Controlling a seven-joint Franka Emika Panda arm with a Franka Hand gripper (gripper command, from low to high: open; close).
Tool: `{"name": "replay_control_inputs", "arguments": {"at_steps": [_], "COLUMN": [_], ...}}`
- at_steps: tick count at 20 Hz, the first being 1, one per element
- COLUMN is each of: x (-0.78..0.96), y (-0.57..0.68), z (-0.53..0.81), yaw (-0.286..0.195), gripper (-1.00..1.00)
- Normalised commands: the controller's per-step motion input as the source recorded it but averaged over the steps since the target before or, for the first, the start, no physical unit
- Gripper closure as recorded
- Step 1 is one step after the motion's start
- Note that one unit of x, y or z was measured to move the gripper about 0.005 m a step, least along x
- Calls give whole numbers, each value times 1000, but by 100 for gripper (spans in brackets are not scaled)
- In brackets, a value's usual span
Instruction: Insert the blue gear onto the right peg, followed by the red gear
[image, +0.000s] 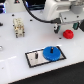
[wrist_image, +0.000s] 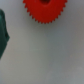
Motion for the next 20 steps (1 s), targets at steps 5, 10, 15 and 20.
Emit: {"name": "replay_control_inputs", "arguments": {"at_steps": [5, 10, 15, 20], "x": [-72, 363, 504, 57], "y": [64, -98, -102, -33], "z": [-251, 263, 305, -151], "yaw": [0, 0, 0, 0], "gripper": [-100, -100, -100, -100]}}
